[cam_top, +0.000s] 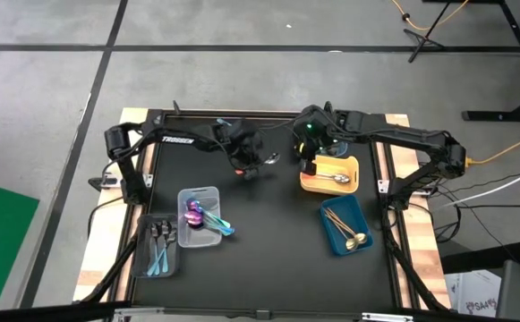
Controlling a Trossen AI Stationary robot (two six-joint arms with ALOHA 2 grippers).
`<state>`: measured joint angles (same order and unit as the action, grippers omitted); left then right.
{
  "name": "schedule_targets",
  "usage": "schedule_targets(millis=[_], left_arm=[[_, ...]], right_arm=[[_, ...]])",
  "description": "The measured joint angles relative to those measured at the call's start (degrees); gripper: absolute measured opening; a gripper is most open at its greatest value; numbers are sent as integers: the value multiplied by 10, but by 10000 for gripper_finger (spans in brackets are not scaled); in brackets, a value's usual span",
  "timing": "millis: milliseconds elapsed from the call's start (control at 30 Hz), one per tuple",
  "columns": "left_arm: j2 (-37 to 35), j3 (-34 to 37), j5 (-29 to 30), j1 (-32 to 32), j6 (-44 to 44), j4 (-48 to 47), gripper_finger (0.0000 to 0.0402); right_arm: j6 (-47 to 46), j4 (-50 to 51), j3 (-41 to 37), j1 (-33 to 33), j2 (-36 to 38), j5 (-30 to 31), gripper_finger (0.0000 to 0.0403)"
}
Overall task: Sort silverware by color (type)
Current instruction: Put the orange spoon into the yellow bin
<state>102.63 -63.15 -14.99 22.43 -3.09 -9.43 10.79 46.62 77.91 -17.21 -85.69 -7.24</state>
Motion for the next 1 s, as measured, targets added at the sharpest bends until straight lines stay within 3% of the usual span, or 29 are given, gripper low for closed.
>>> schedule_targets(millis=[267,367,567,733,1000], left_arm=[[0,-15,9,-56,-30,60,1],[0,-15,23,-82,-41,137,1],[2,-15,105,-127,-34,322,1],[2,-16,155,-147,-1,419,1],[2,-16,158,-150,8,473,1]], right_arm=[[-18,41,0,0,64,33,72],[-31,47,0,0,102,42,72],[-61,46,0,0,162,42,72],[-62,40,0,0,190,53,72],[-61,18,0,0,210,60,72]])
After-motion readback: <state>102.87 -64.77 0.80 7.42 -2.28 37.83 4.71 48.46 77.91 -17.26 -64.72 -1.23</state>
